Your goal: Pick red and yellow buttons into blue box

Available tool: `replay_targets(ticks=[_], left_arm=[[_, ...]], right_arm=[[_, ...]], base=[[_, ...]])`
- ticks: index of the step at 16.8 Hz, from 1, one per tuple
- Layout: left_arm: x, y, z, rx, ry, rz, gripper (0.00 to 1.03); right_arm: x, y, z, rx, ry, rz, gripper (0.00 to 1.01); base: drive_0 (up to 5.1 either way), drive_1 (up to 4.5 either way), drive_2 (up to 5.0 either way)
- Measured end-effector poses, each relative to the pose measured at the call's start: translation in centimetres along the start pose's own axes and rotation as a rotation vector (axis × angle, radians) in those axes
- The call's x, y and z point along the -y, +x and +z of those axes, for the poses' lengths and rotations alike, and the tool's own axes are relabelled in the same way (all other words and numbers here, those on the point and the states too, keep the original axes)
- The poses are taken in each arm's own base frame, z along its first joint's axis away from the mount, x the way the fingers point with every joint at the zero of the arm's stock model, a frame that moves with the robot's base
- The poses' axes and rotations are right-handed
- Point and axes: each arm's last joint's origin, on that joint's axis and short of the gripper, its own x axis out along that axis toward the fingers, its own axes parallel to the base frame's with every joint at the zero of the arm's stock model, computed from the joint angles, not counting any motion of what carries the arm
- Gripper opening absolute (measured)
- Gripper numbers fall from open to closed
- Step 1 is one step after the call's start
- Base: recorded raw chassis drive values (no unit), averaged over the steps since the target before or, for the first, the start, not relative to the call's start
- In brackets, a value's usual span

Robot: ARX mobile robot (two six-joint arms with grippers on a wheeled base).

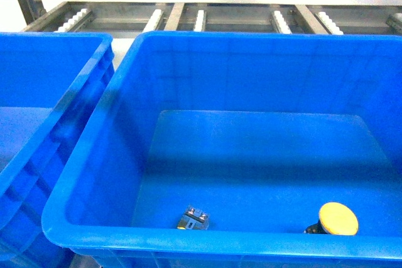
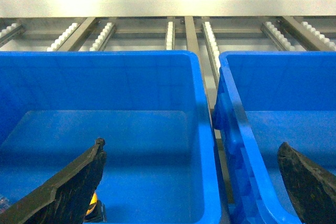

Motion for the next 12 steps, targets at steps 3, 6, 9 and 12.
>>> replay_targets(ticks=[3,6,9,12], left_arm=[[-0.4,-7.4,-0.5,0.070,-0.078,0.090,0.98],[-0.7,-7.6,-1.9,0.127,-0.046,-0.003,0.78],[-1.2,-8.3,-4.1,0.113,-0.030,-0.006,0.54],[-2.3,-8.9,-5.2,0.124,-0.029,-0.007,0.28]], right_arm=[[0.0,0.0,0.0,0.000,0.000,0.000,0.98],[-0.3,-0.2,-0.6,0.057,-0.031,-0.010,0.76],[-1.1,0.0,-1.7,0.038,-0.037,-0.014,0.52],[-1.5,0.0,-2.1,0.046,-0.042,-0.003,0.26]], base=[[0.0,0.00,0.0],[0.0,0.00,0.0],[0.0,0.00,0.0],[0.0,0.00,0.0]])
